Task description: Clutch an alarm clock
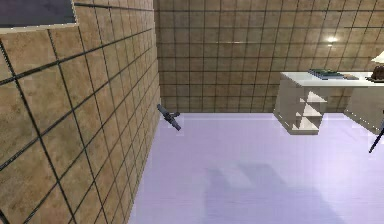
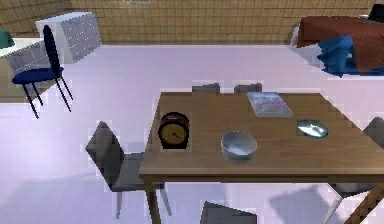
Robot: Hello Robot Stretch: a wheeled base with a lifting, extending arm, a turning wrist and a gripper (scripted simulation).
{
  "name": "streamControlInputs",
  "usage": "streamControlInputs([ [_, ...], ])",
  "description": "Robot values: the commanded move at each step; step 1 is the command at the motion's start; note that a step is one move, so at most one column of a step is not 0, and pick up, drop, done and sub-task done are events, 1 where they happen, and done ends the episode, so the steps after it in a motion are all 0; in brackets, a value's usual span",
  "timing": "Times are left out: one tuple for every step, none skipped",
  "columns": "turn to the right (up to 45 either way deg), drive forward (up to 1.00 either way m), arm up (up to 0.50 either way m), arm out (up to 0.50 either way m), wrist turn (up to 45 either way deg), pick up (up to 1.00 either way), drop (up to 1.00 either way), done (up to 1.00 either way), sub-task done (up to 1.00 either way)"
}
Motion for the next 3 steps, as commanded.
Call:
streamControlInputs([
  [0.0, 0.00, 0.50, 0.00, 0.0, 0.00, 0.00, 0.00, 0.00],
  [0.0, 0.00, 0.36, 0.00, 0.0, 0.00, 0.00, 0.00, 0.00],
  [0.0, 0.00, 0.00, 0.44, 0.0, 0.00, 0.00, 0.00, 0.00],
])
